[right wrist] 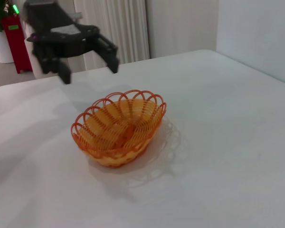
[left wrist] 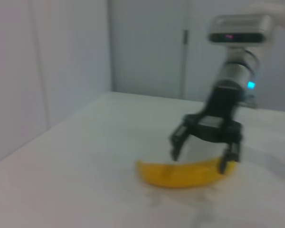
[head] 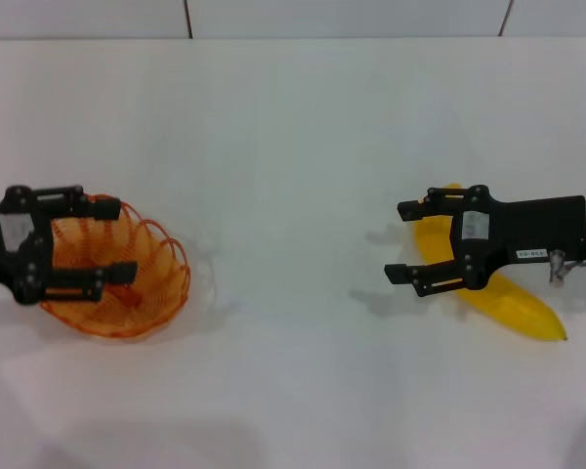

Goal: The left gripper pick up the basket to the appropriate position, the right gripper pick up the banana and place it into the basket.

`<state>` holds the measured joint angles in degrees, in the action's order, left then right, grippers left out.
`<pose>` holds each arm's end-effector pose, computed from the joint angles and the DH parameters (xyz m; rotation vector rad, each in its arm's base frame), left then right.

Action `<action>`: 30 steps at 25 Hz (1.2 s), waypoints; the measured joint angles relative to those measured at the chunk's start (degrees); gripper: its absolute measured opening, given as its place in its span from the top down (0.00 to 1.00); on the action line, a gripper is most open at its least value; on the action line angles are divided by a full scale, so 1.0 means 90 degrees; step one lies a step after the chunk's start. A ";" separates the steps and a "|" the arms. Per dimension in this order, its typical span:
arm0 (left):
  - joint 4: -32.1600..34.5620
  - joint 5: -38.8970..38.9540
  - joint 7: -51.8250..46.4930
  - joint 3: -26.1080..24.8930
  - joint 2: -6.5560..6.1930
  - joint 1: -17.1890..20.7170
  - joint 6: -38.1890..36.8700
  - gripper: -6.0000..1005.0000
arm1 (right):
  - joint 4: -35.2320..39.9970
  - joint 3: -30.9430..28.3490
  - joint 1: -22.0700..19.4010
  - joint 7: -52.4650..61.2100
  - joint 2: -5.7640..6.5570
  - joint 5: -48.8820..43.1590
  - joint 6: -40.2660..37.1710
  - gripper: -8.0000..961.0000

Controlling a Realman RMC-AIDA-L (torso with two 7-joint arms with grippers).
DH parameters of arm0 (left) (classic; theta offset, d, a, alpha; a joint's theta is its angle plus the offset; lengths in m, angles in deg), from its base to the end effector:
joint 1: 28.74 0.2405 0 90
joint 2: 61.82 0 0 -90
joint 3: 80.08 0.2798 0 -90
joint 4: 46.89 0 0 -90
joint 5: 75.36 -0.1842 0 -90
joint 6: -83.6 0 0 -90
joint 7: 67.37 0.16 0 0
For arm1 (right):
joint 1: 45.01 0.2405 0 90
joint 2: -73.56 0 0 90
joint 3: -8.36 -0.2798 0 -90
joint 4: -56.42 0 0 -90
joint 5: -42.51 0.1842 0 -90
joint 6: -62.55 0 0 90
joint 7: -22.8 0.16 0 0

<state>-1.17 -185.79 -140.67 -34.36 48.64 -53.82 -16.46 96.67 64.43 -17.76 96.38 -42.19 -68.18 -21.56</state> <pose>-0.2802 0.3030 0.0398 -2.8426 -0.2786 -0.5567 0.2757 0.3164 -0.0310 -2.8531 0.3774 0.4333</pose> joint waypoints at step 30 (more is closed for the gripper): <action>0.0689 -0.2384 -0.4661 -0.0093 -0.0492 -0.1026 0.1514 0.28 | 0.0000 0.0000 0.0019 0.0008 -0.0010 -0.0005 -0.0001 0.07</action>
<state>5.03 -207.24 -182.62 -35.20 44.21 -63.05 -2.83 96.67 64.43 -17.59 96.45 -42.28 -68.23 -21.57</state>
